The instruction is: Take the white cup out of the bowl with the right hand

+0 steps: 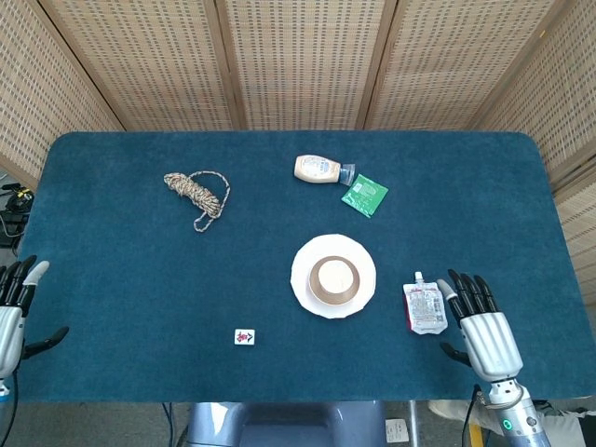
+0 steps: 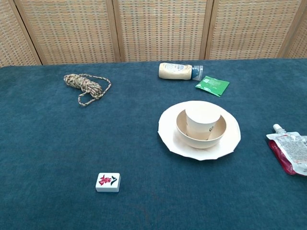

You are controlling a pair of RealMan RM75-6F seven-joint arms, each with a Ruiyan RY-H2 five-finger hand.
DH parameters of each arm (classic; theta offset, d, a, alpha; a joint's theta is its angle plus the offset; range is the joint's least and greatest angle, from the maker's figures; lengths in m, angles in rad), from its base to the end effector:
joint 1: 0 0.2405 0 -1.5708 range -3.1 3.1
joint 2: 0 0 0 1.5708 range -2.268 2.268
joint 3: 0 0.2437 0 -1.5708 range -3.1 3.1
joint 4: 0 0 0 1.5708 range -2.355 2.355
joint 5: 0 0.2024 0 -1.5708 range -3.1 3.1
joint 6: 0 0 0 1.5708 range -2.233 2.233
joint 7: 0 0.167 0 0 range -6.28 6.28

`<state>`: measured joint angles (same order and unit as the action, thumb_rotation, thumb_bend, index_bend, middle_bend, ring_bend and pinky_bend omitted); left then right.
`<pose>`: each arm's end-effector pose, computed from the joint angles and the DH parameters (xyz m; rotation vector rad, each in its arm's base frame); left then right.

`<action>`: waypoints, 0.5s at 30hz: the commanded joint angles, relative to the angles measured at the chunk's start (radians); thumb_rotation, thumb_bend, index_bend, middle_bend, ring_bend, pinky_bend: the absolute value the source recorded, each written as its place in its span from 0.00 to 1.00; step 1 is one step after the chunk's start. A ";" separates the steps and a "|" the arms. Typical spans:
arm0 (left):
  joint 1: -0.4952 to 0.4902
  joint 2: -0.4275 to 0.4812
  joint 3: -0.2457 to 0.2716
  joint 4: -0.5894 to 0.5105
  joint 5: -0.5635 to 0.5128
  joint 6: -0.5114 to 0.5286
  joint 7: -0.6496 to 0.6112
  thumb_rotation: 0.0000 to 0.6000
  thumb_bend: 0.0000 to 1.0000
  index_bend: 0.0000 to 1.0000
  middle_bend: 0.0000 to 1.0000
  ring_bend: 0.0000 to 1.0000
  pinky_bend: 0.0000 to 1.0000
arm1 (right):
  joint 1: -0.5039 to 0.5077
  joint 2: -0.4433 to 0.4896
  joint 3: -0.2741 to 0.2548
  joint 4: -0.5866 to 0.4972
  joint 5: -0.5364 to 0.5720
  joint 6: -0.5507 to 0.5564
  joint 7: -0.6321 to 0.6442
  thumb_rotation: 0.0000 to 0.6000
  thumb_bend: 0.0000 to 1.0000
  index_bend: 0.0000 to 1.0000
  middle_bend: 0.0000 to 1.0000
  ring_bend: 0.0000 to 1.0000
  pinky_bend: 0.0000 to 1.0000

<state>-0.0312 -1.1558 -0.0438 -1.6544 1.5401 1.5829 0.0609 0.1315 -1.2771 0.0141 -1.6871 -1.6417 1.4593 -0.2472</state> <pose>-0.2844 0.1845 0.1578 -1.3300 -0.8671 -0.9554 -0.2357 -0.2012 0.0937 1.5800 -0.8216 0.9855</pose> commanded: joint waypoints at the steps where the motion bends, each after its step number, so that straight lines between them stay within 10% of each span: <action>1: 0.001 0.005 -0.001 0.000 -0.001 0.001 -0.011 1.00 0.03 0.00 0.00 0.00 0.00 | 0.042 0.010 0.023 -0.055 0.013 -0.054 -0.031 1.00 0.23 0.01 0.00 0.00 0.00; 15: 0.002 0.025 0.008 -0.005 0.015 0.000 -0.061 1.00 0.02 0.00 0.00 0.00 0.00 | 0.287 -0.092 0.195 -0.231 0.361 -0.367 -0.326 1.00 0.37 0.17 0.00 0.00 0.02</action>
<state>-0.0289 -1.1318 -0.0366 -1.6601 1.5548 1.5842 0.0009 0.3613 -1.3246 0.1674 -1.8999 -1.3650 1.1471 -0.4996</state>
